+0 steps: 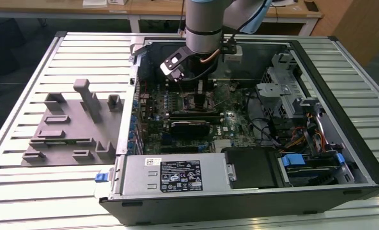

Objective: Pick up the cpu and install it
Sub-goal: 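Place the cpu into insertion slot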

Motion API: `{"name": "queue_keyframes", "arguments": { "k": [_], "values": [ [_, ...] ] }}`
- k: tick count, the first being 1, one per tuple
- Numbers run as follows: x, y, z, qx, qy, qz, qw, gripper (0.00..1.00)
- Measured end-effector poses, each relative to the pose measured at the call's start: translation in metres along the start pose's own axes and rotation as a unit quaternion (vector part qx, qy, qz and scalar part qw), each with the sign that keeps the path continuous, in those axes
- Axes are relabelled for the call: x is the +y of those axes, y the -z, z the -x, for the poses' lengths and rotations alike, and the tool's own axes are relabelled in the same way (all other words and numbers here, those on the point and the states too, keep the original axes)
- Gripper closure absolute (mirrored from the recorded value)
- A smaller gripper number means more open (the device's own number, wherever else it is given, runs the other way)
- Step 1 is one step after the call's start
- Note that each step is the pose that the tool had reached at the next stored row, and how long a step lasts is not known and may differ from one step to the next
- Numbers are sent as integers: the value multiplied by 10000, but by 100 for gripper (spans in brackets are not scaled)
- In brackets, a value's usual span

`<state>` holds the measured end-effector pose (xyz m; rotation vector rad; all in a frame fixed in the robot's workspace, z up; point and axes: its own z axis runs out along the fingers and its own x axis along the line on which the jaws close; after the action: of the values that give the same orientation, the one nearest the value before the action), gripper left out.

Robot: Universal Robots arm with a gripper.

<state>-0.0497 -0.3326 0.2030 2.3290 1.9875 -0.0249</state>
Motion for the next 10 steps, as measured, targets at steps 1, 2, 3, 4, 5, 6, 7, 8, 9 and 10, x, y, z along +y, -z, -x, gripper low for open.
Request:
{"name": "queue_keyframes", "arguments": {
  "k": [1,2,3,4,5,6,7,8,9,10],
  "values": [
    [0,0,0,0,0,0,10000,58],
    [1,0,0,1,0,0,10000,58],
    [1,0,-1,1,0,0,10000,56],
    [1,0,0,0,0,0,10000,51],
    [1,0,0,0,0,0,10000,51],
    [1,0,0,0,-1,0,10000,51],
    [1,-1,-1,-1,-7,0,10000,51],
    [1,-4,-3,-1,-25,-1,10000,51],
    [0,-7,-7,-1,-70,-5,10000,51],
    [-1,-9,-11,0,-91,-7,10000,51]
  ]
}}
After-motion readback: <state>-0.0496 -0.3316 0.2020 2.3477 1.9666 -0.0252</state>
